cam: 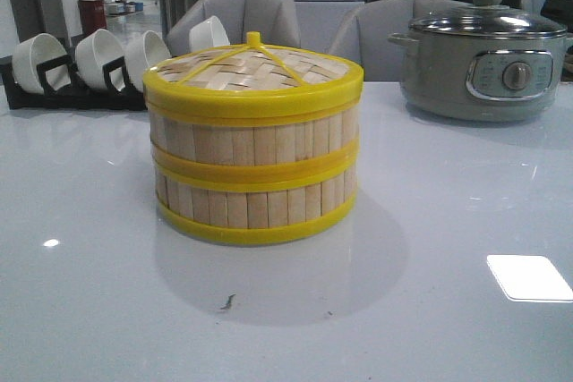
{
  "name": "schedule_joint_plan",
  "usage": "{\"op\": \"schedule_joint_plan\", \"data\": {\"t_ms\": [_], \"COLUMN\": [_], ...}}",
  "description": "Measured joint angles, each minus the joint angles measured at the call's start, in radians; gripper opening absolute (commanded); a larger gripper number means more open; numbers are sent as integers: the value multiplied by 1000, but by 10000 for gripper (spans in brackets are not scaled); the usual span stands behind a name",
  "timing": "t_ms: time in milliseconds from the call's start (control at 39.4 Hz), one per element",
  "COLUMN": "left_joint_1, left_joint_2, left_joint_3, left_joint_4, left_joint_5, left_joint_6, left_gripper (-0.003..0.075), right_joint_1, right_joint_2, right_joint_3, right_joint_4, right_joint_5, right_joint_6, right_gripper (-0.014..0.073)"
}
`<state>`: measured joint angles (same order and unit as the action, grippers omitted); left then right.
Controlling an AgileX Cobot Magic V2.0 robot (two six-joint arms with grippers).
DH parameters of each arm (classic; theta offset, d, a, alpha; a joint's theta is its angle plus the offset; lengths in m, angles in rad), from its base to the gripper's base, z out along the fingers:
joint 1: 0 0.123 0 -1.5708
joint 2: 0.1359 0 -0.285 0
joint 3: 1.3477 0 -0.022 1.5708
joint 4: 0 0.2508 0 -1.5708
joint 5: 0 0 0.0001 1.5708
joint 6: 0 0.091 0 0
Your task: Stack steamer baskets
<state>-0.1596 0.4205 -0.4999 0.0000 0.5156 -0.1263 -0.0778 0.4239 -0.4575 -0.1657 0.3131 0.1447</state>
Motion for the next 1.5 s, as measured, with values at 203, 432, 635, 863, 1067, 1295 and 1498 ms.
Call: {"op": "schedule_joint_plan", "data": {"t_ms": [203, 432, 635, 863, 1067, 1295, 1498], "left_joint_1": [0, 0, 0, 0, 0, 0, 0], "left_joint_2": [0, 0, 0, 0, 0, 0, 0], "left_joint_3": [0, 0, 0, 0, 0, 0, 0], "left_joint_4": [0, 0, 0, 0, 0, 0, 0], "left_joint_5": [0, 0, 0, 0, 0, 0, 0], "left_joint_6": [0, 0, 0, 0, 0, 0, 0], "left_gripper": [87, 87, 87, 87, 87, 87, 87], "right_joint_1": [0, 0, 0, 0, 0, 0, 0], "right_joint_2": [-138, -258, -270, -272, -272, -272, -272], "right_joint_3": [133, 244, 251, 251, 251, 251, 251], "right_joint_4": [0, 0, 0, 0, 0, 0, 0], "right_joint_5": [-6, -63, -95, -89, -83, -81, -81], "right_joint_6": [0, 0, 0, 0, 0, 0, 0], "right_gripper": [426, 384, 52, 48, 48, 48, 48]}}
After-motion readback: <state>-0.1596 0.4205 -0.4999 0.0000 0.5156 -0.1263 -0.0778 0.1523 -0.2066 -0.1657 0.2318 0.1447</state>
